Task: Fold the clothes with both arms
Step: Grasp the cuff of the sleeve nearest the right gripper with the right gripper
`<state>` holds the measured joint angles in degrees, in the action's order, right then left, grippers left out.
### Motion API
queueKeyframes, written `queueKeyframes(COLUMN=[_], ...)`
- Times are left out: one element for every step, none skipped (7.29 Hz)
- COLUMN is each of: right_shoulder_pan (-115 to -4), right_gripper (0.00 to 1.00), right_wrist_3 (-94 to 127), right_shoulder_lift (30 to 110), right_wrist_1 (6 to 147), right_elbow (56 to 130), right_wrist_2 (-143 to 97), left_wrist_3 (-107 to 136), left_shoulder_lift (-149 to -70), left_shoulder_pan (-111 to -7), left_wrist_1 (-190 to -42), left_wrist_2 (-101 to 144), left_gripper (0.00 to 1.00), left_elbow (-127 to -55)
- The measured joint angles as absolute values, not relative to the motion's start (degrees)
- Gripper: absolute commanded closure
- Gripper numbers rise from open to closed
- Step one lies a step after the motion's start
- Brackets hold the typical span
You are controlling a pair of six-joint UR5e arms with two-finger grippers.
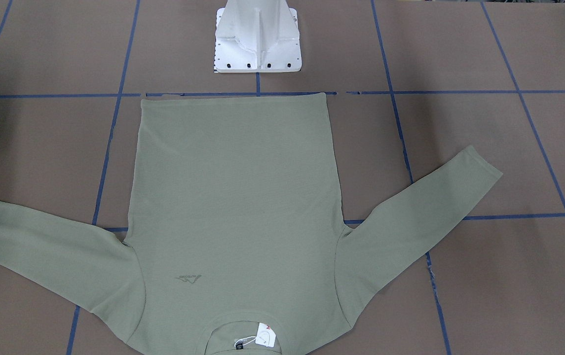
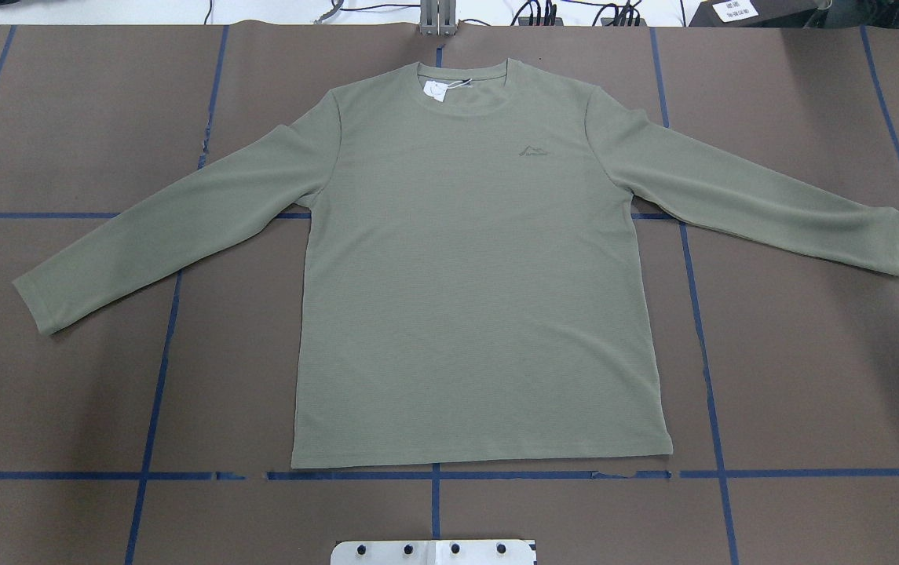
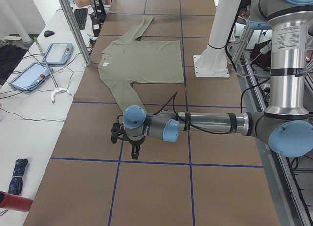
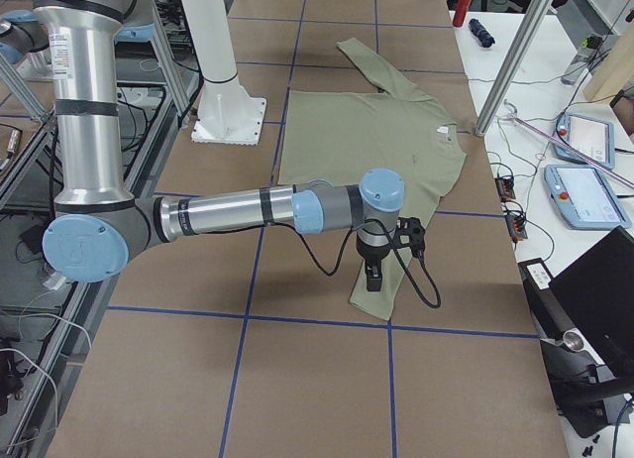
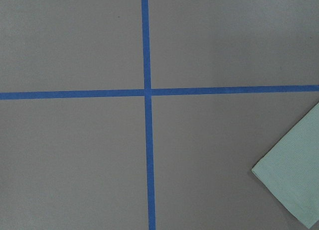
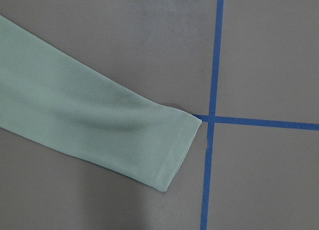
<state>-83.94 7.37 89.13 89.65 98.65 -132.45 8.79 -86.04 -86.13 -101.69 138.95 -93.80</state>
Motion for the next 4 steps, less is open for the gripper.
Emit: queueKeyframes(right_shoulder_pan=[-83.9, -83.9, -83.9, -83.6], right_gripper=[0.0, 0.0, 0.0, 0.0], right_wrist_3=[7.4, 7.5, 7.8, 8.0], right_shoulder_lift=[89.1, 89.1, 89.0, 88.7], right_wrist_1=[89.6, 89.6, 89.6, 89.6], right_elbow=[98.8, 99.1, 99.2, 99.2], right_wrist_2=[-132.5, -132.6, -132.6, -132.8], left_wrist_3=[8.7, 8.6, 8.6, 8.5], left_shoulder_lift=[-86.0, -86.1, -86.3, -87.0], left_shoulder_pan=[-86.1, -86.1, -86.1, -86.1], left_wrist_1=[-101.7, -101.9, -101.9, -102.1], left_wrist_2=[138.9, 138.9, 138.9, 138.9], left_gripper=[0.0, 0.0, 0.0, 0.0], left_elbow=[-93.8, -93.9, -94.0, -94.1])
